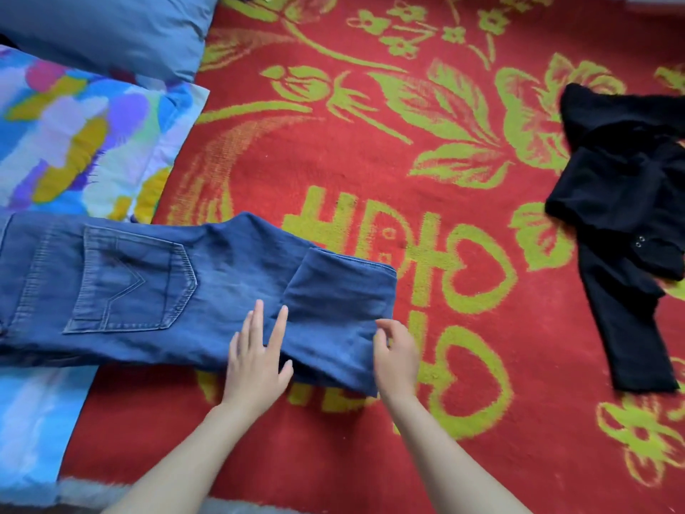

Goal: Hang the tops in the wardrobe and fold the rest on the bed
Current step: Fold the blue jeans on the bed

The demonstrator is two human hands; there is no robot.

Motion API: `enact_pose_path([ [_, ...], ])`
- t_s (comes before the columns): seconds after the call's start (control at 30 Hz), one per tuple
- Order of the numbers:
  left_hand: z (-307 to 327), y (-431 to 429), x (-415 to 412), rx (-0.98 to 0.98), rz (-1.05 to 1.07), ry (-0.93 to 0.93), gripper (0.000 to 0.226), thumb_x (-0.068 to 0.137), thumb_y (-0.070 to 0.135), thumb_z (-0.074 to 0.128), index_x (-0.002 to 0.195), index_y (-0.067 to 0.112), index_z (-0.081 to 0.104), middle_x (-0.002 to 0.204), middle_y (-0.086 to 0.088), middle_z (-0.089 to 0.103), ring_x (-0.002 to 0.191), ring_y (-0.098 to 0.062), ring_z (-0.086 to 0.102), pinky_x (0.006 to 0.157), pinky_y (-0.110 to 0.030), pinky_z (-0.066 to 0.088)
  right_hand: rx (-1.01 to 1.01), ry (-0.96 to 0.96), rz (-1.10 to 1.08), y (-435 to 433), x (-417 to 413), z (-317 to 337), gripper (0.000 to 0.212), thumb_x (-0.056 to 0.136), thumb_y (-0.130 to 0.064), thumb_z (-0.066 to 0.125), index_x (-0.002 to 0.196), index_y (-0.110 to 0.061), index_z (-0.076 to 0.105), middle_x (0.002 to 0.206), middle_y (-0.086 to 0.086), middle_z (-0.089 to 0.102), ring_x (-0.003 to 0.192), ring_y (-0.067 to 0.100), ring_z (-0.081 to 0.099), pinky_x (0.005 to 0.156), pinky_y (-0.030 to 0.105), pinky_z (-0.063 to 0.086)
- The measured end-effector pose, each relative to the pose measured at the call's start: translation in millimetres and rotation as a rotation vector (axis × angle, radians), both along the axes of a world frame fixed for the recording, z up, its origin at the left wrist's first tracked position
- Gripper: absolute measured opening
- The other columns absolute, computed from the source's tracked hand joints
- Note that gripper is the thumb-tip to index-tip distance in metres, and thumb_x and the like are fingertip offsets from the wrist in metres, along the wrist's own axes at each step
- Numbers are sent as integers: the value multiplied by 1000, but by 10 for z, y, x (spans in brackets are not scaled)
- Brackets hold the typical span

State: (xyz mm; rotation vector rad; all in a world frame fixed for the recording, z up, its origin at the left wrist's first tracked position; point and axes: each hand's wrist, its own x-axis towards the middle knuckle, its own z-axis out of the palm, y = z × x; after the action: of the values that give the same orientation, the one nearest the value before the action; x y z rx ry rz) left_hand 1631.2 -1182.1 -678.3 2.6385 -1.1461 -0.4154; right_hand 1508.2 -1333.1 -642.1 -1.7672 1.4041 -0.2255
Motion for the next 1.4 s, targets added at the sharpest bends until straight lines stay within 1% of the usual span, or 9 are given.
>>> enact_pose_path([
  [0.2,-28,-404,359,-221,638,743,57,82,15,69,135,15,47,99,-18,59,103,-32,58,93,-37,44,324,90,-44,35,-158,-193,55,90,-13,56,140,-11,33,134,10,45,123,24,45,105,30,34],
  [0.33,81,-177,247,-250,672,427,42,85,13,65,126,17,58,99,-17,61,104,-30,53,92,-38,40,617,-81,-184,23,-177,-191,45,94,-10,53,133,-23,33,97,1,56,79,9,54,60,10,46],
  [0.63,-86,205,-28,2,1,-224,57,79,32,40,132,11,41,132,-26,50,124,-35,38,94,-49,34,721,-70,-168,34,-131,-187,16,86,-13,65,97,-16,53,83,-9,59,71,4,57,48,10,42],
  [0.77,-124,342,-30,126,50,35,62,81,46,41,132,12,51,138,-22,47,124,-39,44,91,-54,45,840,-58,-116,-18,-105,-138,7,86,-21,66,87,-15,63,78,-5,65,66,6,59,47,13,42],
  [0.87,-57,200,133,-127,609,494,61,90,26,60,144,11,35,146,-19,35,134,-33,35,107,-40,30,836,-68,-102,-3,-84,-153,7,85,-22,67,87,-16,63,82,-3,67,70,8,62,55,17,45],
  [0.97,10,18,378,-298,848,784,43,86,6,65,126,-1,51,105,-11,63,110,-27,56,87,-21,46,824,-109,-152,17,-67,-174,14,85,-19,68,95,-11,64,86,0,68,72,10,63,55,17,48],
  [1.13,137,65,574,-339,847,511,43,86,13,65,125,-1,54,120,-19,60,116,-31,53,102,-39,40,797,-182,-144,135,86,-136,12,84,-13,68,94,-16,63,85,-1,69,62,1,65,50,14,46],
  [1.27,62,147,435,144,652,235,57,91,27,58,142,13,36,137,-18,44,124,-37,35,98,-49,33,844,-189,-214,221,132,-109,36,79,-14,71,108,-16,49,102,2,65,86,14,63,70,27,51],
  [1.4,51,195,312,-36,243,-89,55,83,25,53,134,8,43,133,-24,50,120,-38,41,90,-51,41,946,-221,-248,163,86,-76,52,56,-21,64,108,-16,54,95,3,67,79,18,63,56,26,48],
])
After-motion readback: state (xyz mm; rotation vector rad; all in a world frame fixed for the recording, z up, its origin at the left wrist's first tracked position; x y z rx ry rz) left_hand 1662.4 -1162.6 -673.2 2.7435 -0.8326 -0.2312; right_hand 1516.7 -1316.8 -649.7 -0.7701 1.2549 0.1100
